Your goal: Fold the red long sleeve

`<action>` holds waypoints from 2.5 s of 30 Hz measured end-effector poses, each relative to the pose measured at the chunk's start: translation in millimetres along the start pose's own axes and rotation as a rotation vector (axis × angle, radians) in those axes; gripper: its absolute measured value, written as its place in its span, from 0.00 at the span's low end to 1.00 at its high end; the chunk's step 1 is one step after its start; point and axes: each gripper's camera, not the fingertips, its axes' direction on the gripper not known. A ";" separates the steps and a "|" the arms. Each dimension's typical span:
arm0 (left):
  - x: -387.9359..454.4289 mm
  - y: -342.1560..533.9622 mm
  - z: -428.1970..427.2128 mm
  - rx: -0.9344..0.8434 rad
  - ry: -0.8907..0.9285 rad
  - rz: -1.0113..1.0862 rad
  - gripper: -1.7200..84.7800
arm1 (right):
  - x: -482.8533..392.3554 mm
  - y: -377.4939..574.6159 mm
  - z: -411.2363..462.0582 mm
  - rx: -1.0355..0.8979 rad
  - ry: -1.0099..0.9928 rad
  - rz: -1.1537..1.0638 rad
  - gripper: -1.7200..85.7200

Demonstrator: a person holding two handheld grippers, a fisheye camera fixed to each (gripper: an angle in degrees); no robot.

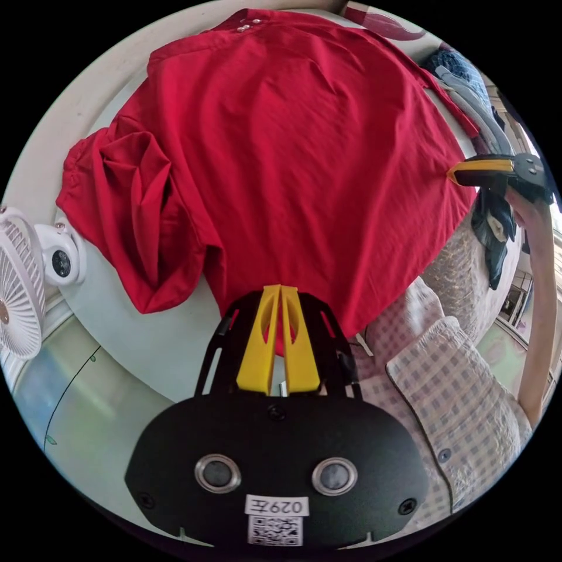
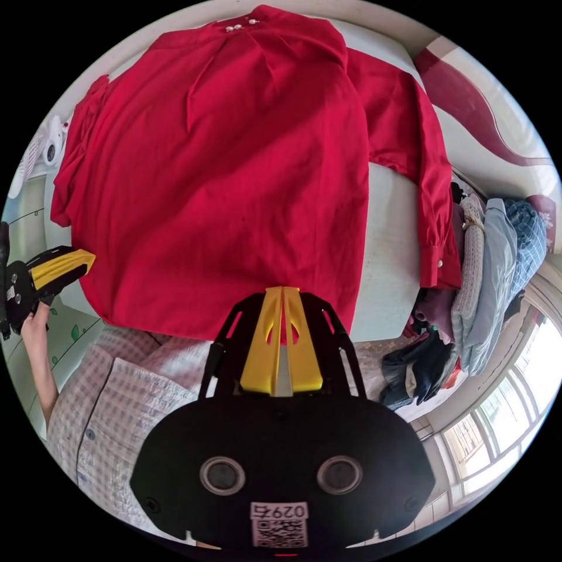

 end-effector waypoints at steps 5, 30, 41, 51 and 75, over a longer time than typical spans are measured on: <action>-1.0 3.5 2.2 0.031 -0.001 -0.015 0.01 | 0.9 5.5 2.0 0.022 -0.009 0.000 0.01; -42.3 -42.3 3.9 -0.119 0.169 -0.037 0.01 | 20.2 44.9 28.8 0.192 -0.094 0.014 0.02; -40.4 -55.5 -0.8 -0.159 0.147 -0.127 0.01 | 164.4 103.6 -17.6 0.431 -0.298 0.119 0.13; -36.4 -61.3 -4.7 -0.186 0.114 -0.213 0.01 | 197.8 41.3 37.4 0.231 -0.236 -0.013 0.14; -18.4 -35.2 -10.1 -0.128 -0.047 -0.363 0.01 | 354.7 114.5 -285.4 0.796 -0.137 0.075 0.02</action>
